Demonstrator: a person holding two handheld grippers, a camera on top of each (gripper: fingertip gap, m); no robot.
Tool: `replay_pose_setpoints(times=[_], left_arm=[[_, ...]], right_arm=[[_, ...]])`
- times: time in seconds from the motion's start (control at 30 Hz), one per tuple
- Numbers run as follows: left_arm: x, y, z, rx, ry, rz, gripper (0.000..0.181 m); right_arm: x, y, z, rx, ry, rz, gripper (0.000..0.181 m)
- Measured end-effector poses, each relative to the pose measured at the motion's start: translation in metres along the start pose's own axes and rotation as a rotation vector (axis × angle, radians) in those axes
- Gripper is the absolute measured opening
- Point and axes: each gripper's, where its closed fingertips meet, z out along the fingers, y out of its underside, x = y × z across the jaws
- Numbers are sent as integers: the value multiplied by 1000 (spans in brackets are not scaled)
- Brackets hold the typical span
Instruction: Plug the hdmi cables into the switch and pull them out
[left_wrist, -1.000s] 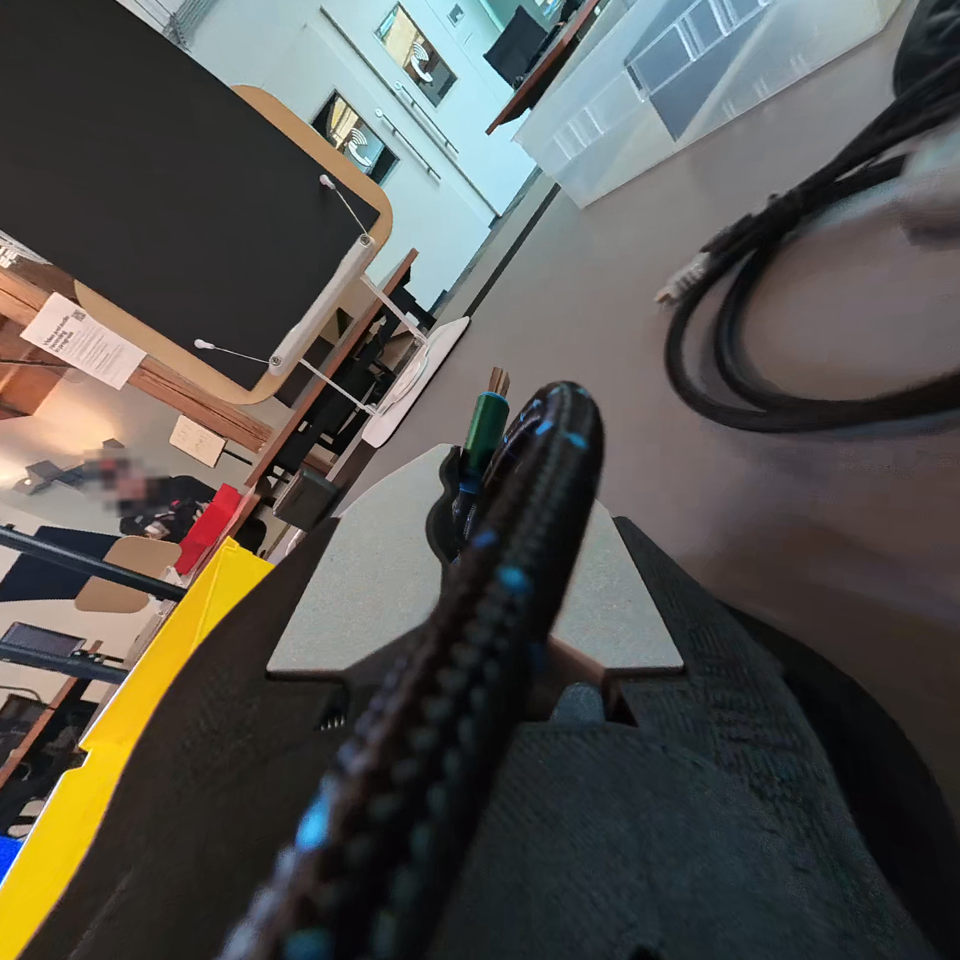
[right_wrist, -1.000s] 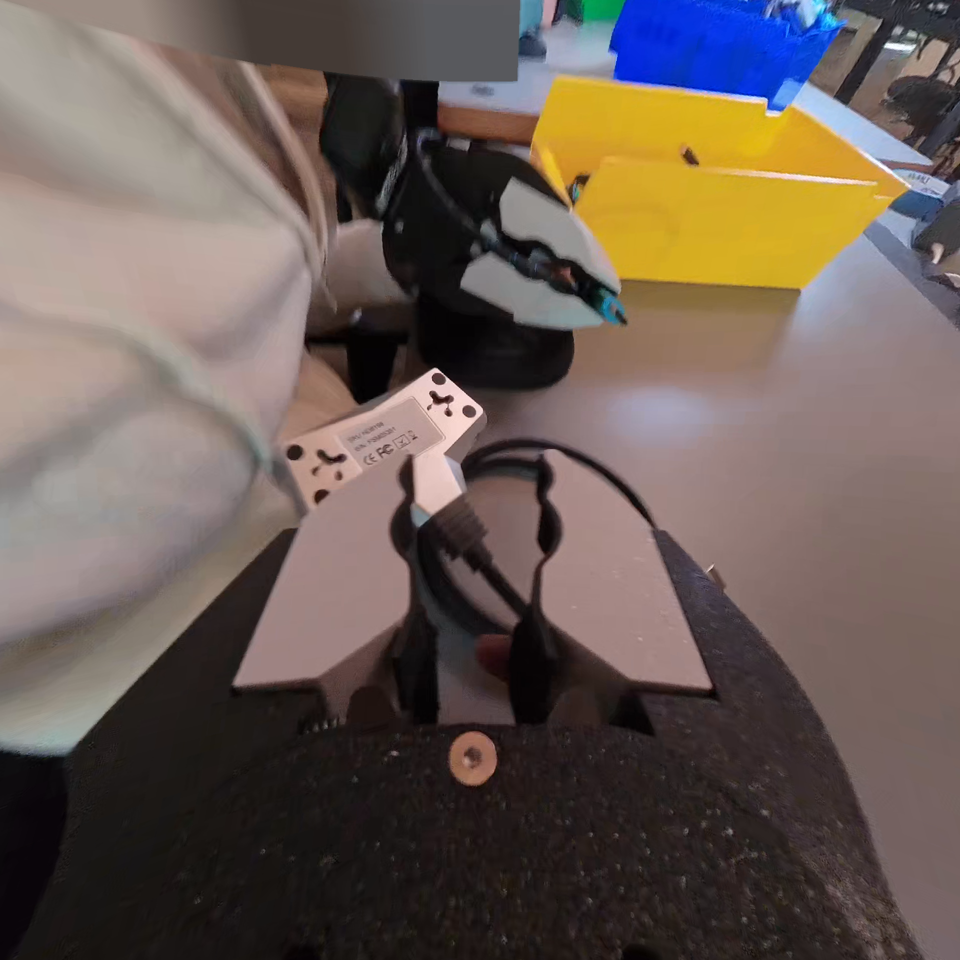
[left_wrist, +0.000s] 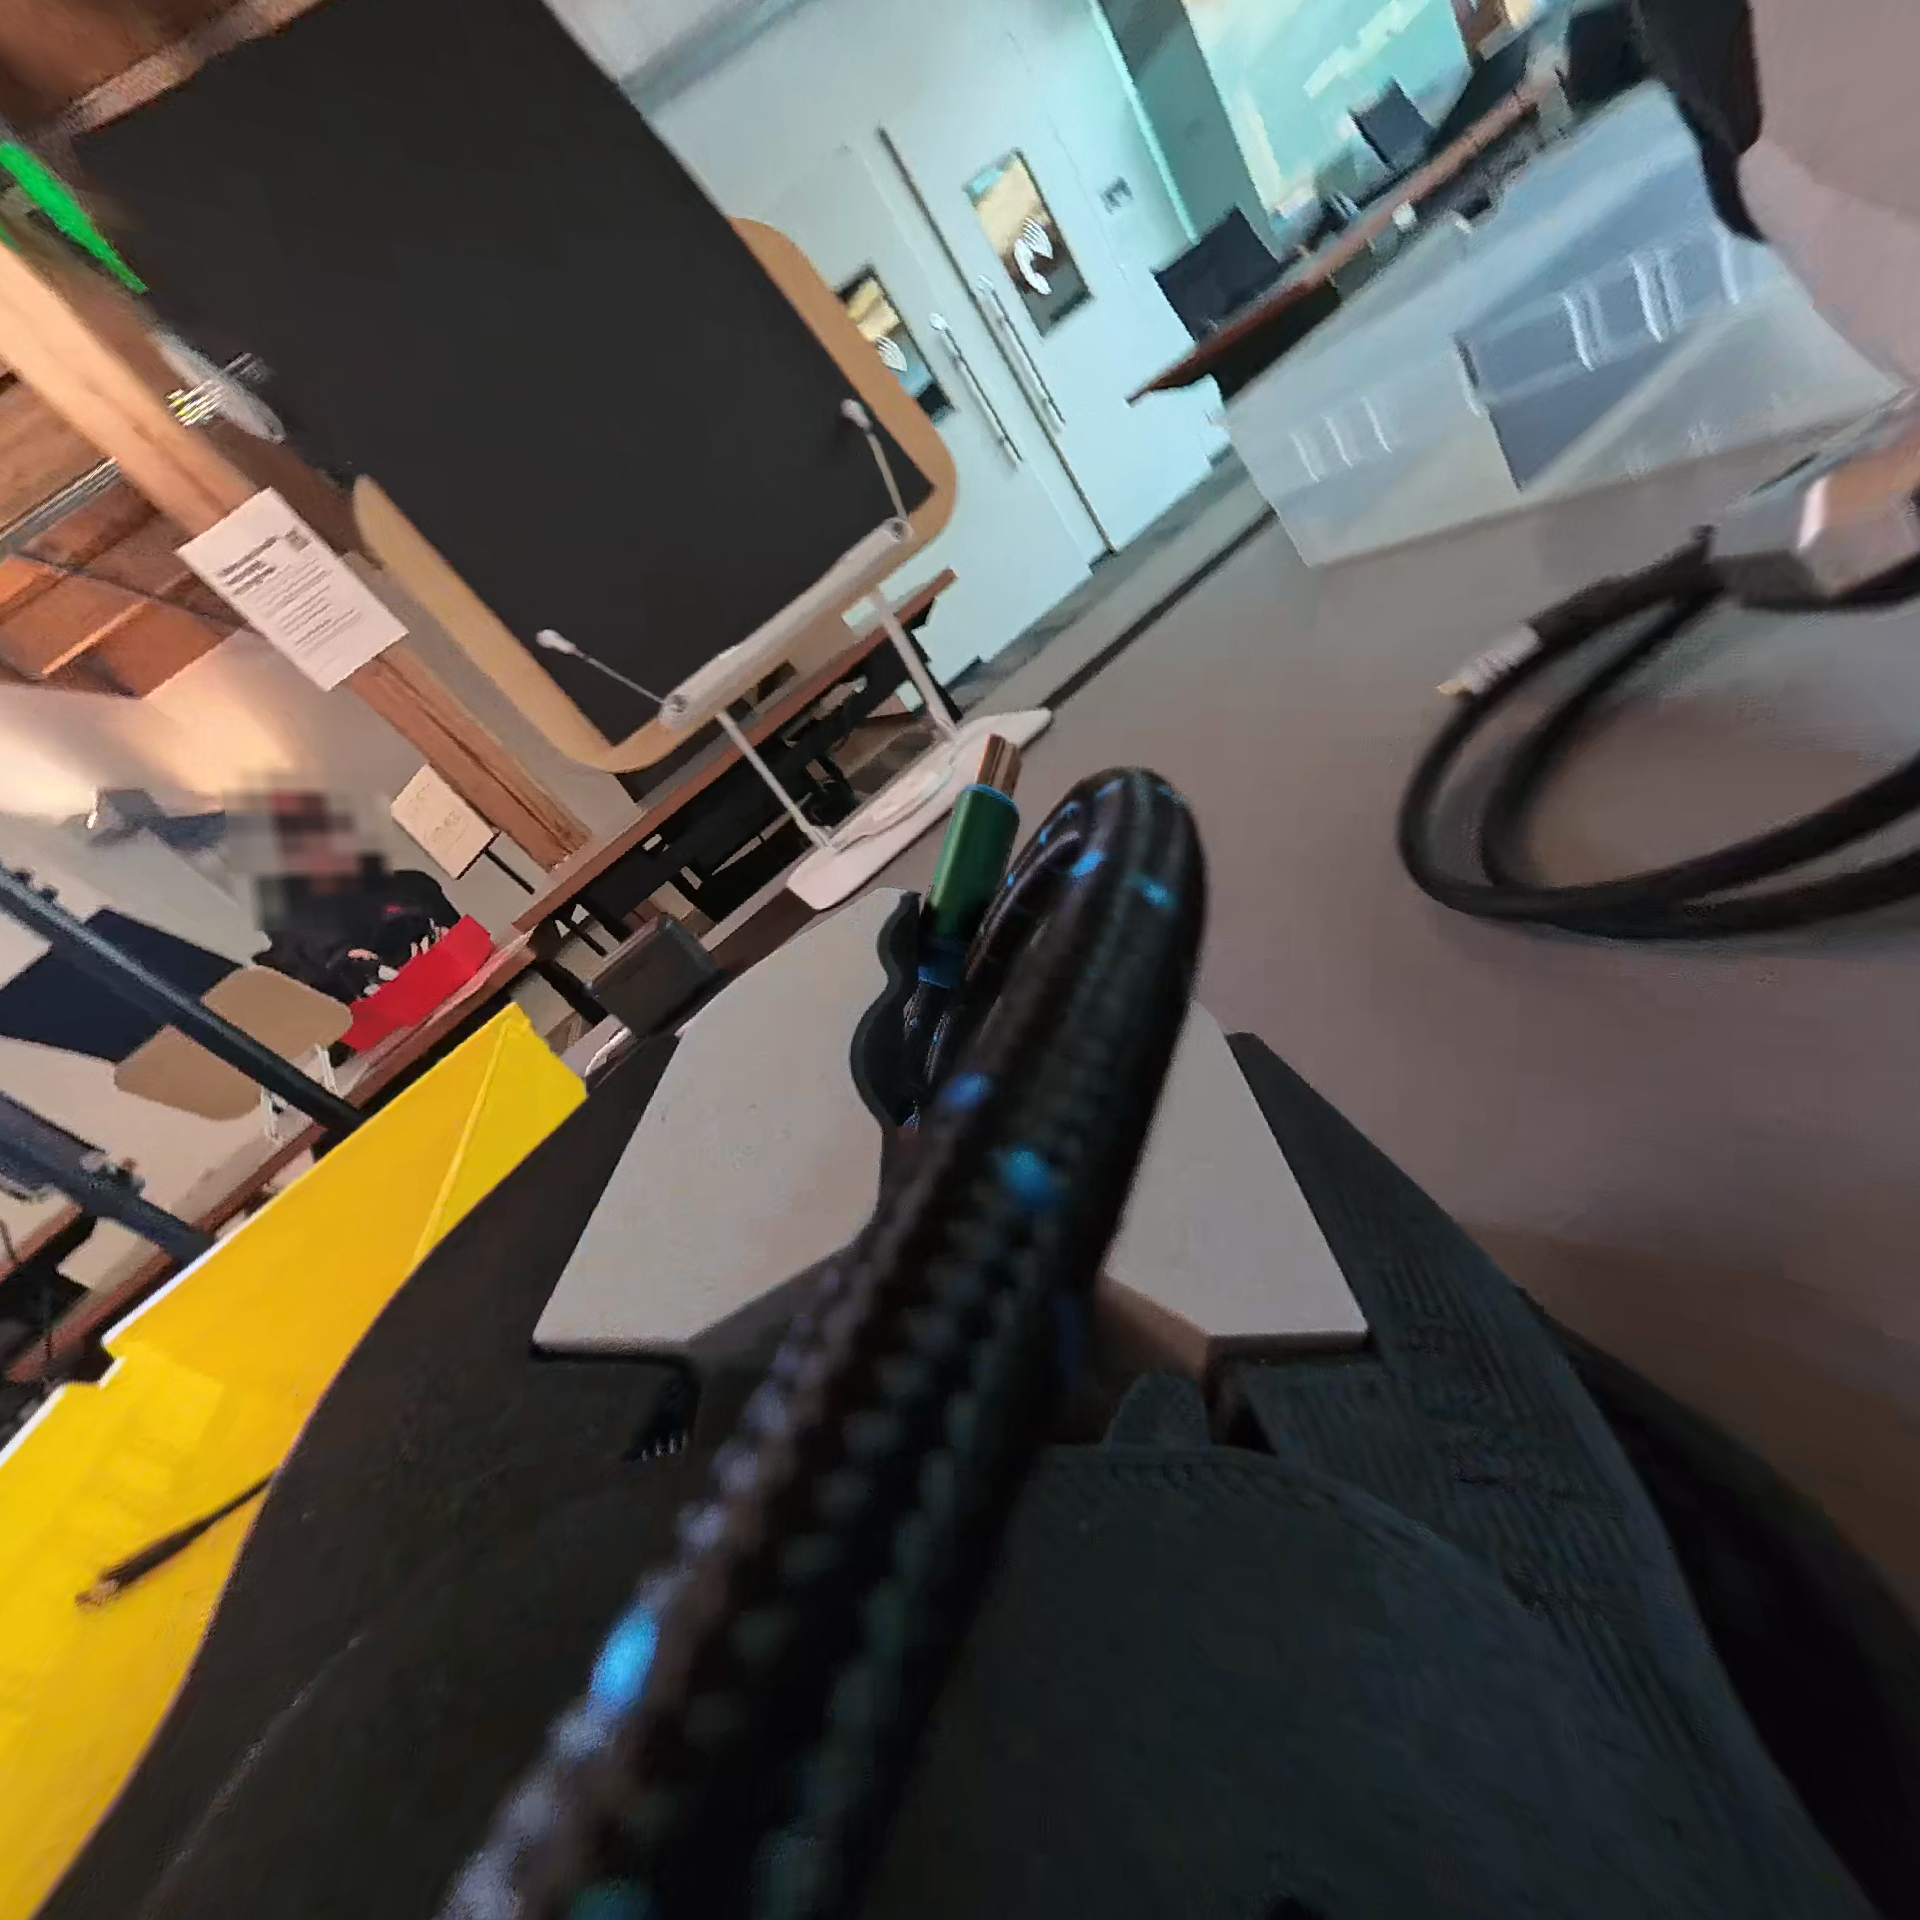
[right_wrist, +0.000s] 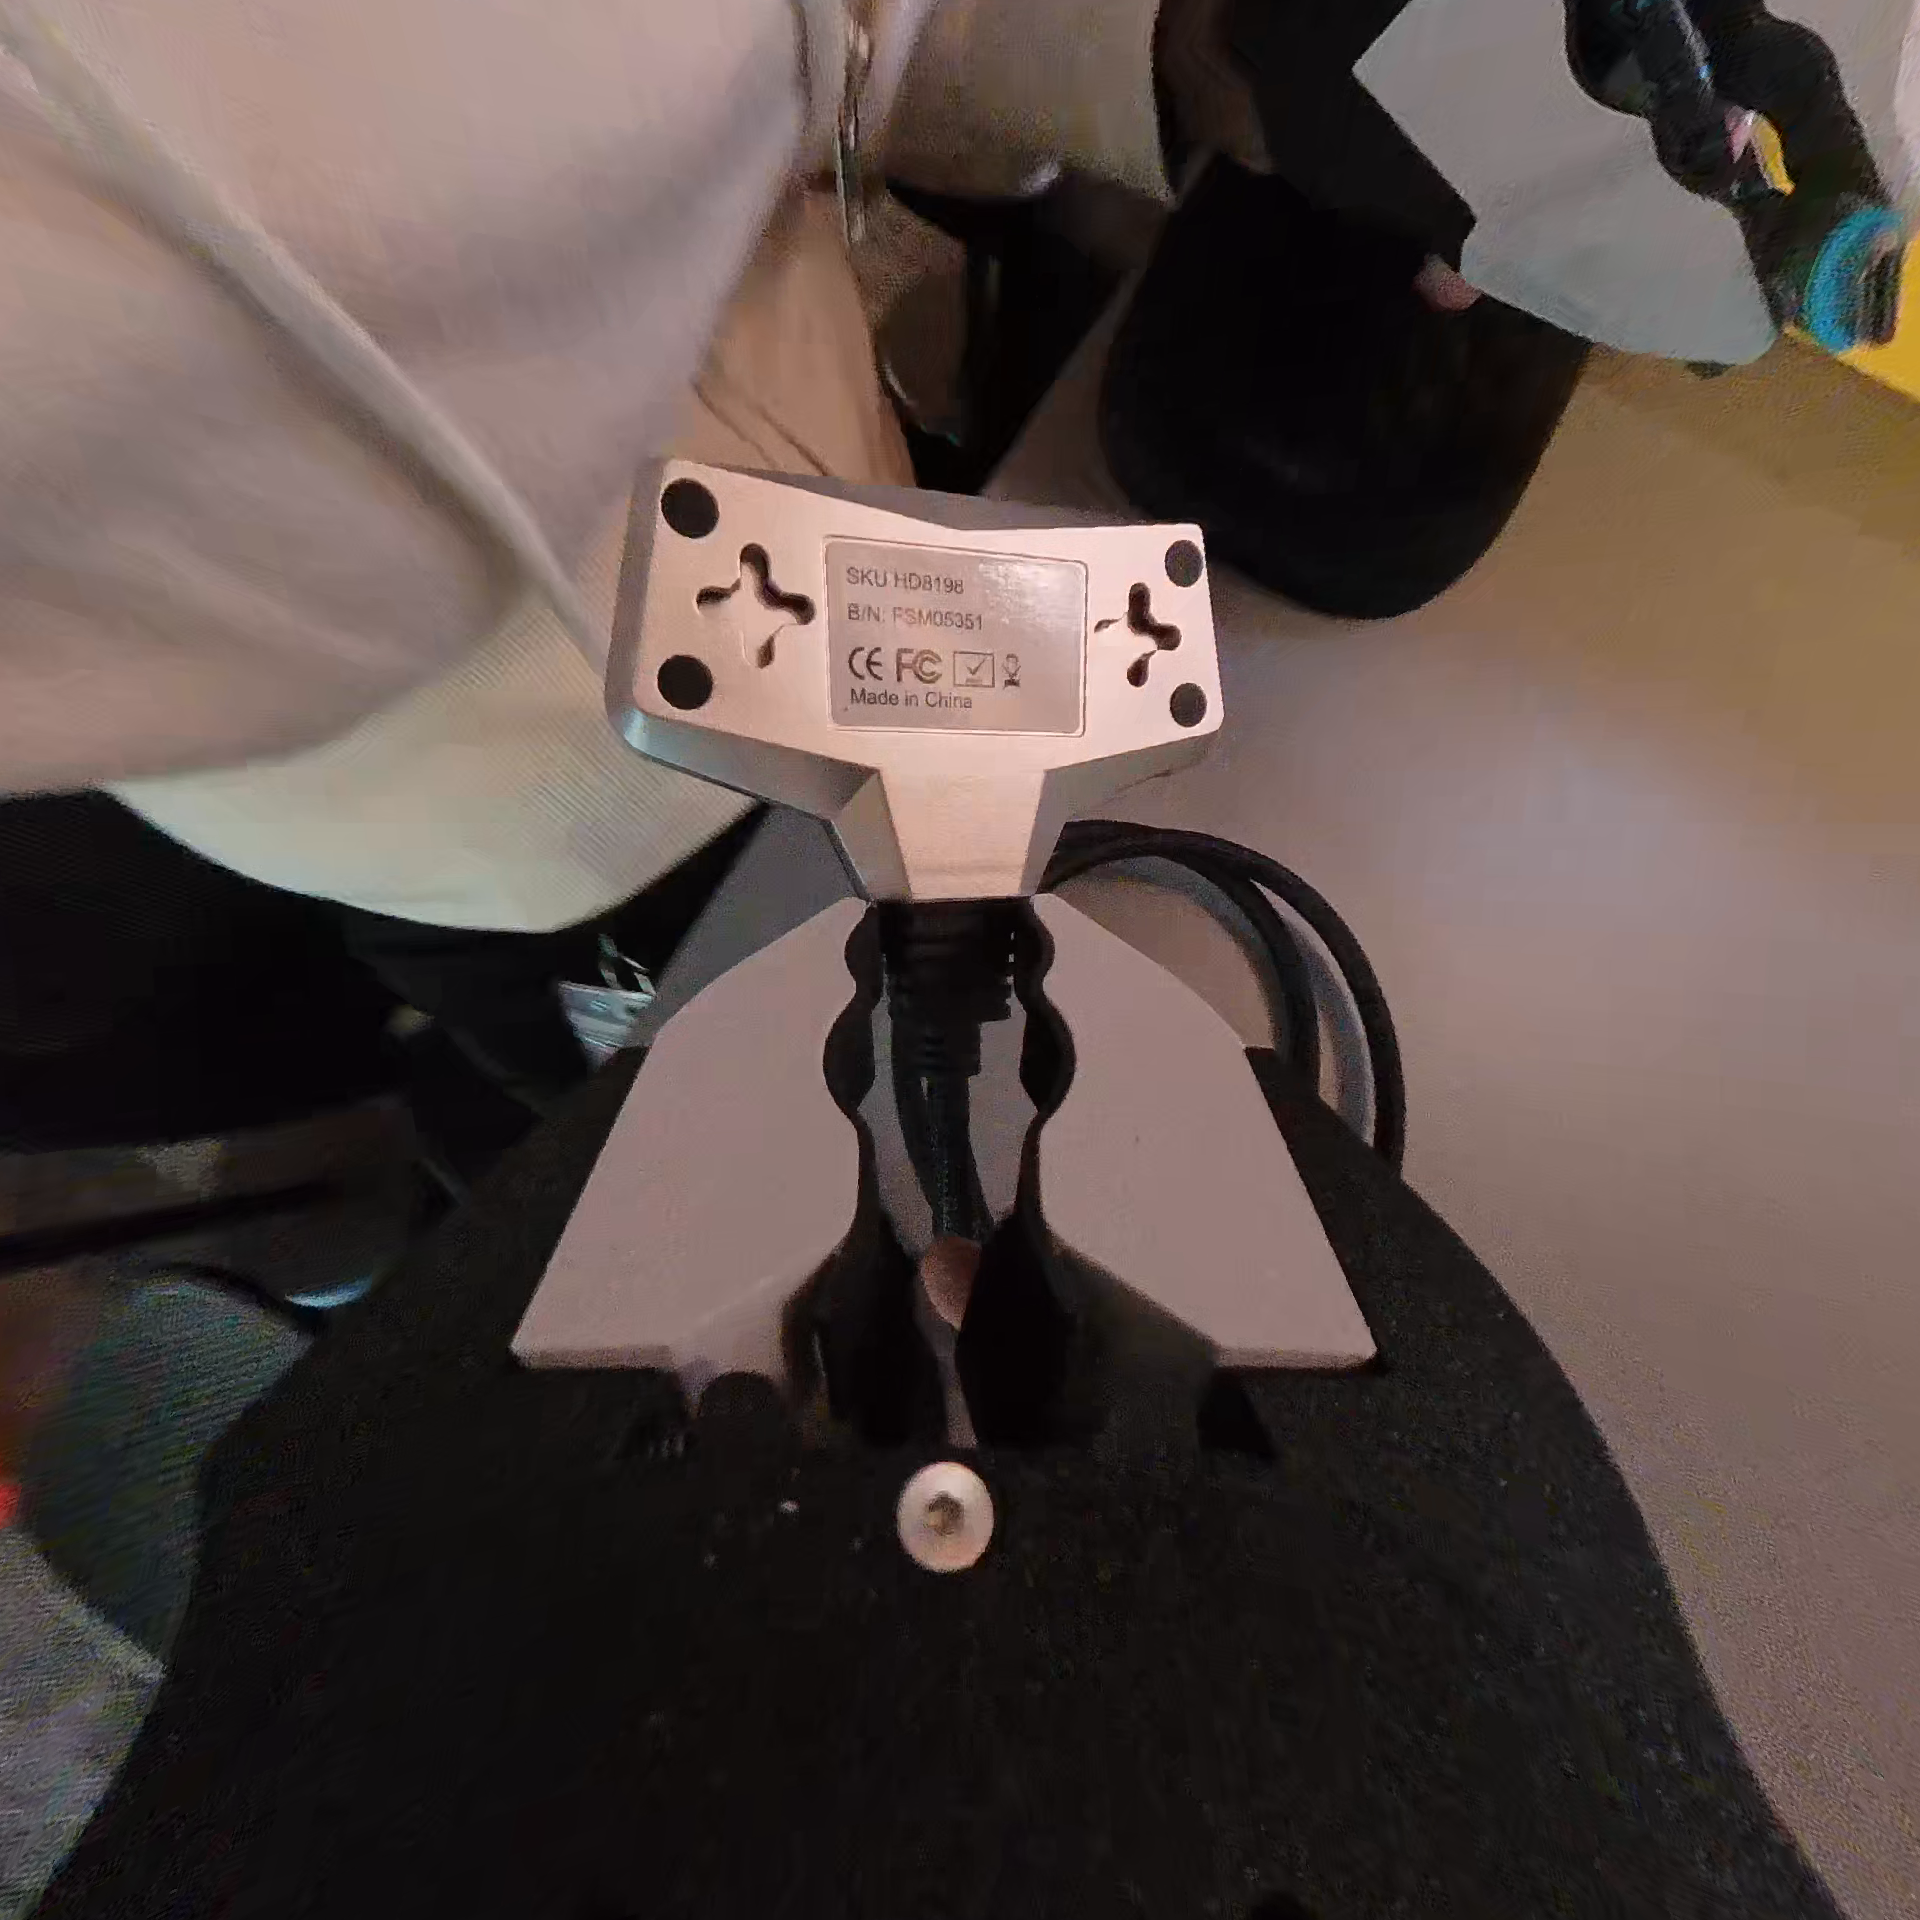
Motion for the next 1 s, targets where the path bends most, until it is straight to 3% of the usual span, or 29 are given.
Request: replay_pose_setpoints(times=[0.13, 0.23, 0.33, 0.47, 0.6, 0.73, 0.83, 0.97, 1.0], left_arm=[[-15, -5, -5, 53, -56, -94, 14], [-26, -7, -9, 87, -99, -155, 14], [-35, -7, -12, 108, -124, -215, 14], [-34, -6, -11, 102, -119, -211, 14], [-30, -5, -10, 93, -102, -193, 14], [-30, -5, -9, 92, -100, -190, 14], [-29, -5, -9, 88, -95, -182, 14], [-27, -4, -8, 83, -93, -162, 14], [-26, -4, -8, 81, -93, -158, 14]], right_arm=[[-2, -41, -36, 314, -408, 331, 25], [12, -60, -58, 505, -799, 580, 25], [41, -45, -37, 442, -976, 817, 25], [60, -19, 0, 242, -1077, 1038, 27], [78, 7, 20, 93, -987, 1157, 27], [95, 12, 19, 73, -900, 1152, 32], [111, 29, 17, -3, -677, 1006, 42], [134, 58, 12, -219, -295, 700, 82], [139, 60, 11, -265, -200, 637, 81]])
